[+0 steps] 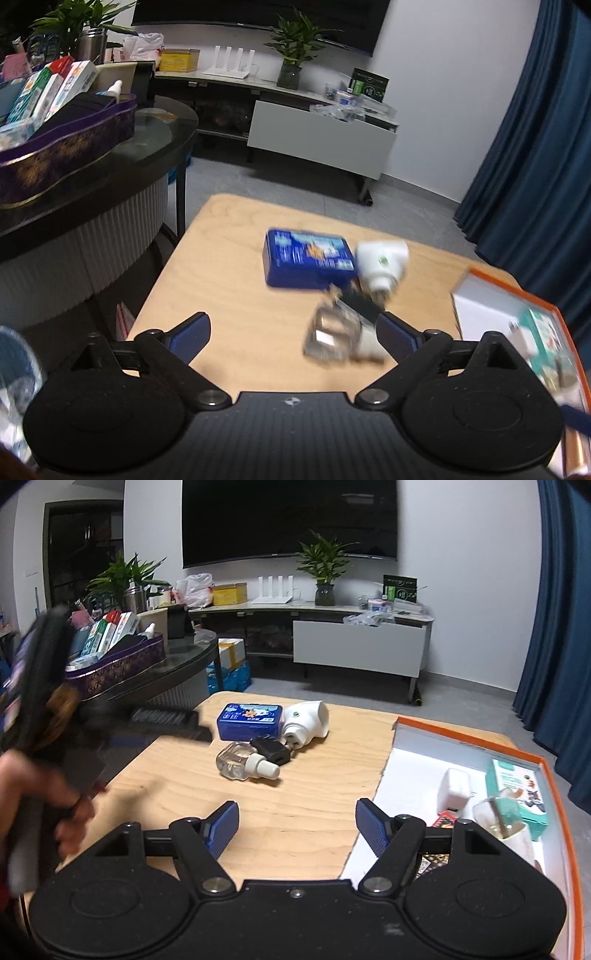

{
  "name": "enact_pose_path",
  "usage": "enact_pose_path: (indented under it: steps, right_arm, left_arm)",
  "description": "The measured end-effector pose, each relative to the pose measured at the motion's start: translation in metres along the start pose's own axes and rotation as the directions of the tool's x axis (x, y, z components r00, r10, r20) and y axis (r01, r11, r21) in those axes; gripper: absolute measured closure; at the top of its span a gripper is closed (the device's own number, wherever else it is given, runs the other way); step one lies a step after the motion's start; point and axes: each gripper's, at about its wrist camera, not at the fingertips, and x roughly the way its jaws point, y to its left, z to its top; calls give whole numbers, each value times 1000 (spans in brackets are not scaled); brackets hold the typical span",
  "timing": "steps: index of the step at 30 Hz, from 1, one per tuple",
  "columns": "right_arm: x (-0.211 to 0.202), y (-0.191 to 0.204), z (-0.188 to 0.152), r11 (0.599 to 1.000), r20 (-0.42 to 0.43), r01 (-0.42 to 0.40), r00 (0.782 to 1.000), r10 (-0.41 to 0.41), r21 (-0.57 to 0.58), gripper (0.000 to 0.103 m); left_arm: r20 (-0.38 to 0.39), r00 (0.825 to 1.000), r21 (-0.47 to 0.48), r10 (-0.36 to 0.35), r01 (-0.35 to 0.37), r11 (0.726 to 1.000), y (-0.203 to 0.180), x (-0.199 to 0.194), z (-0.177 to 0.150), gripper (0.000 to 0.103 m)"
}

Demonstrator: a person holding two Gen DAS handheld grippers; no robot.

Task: Organize rigid objects
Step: 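Grasp the blue toothpick box with the left tool while the right tool moves toward the white heater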

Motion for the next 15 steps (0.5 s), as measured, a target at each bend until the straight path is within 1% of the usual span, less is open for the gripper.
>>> enact_pose_path:
  steps: [2,5,8,9,15]
  right_arm:
    - [5,0,1,1000,-10,-2,1000,2,-2,20]
    - [11,-1,3,1000,-18,-9,1000,9,-8,20]
    - [17,-5,3,1000,-15,-15,1000,15,3,20]
    - [19,-6,3,1000,-18,-20,1000,20,11,20]
    - [29,-11,6,999,-29,-41,999,42,29,20]
  left_arm:
    - [-3,1000,9,2,-2,1000,-4,16,9,3]
    - [2,1000,49,11,-11,999,-10,38,21,1]
    - [-37,999,52,8,-6,999,-11,63,33,1]
    - [-37,999,48,12,-10,999,-12,69,36,1]
    - [-45,998,85,36,-32,996,-23,96,42,0]
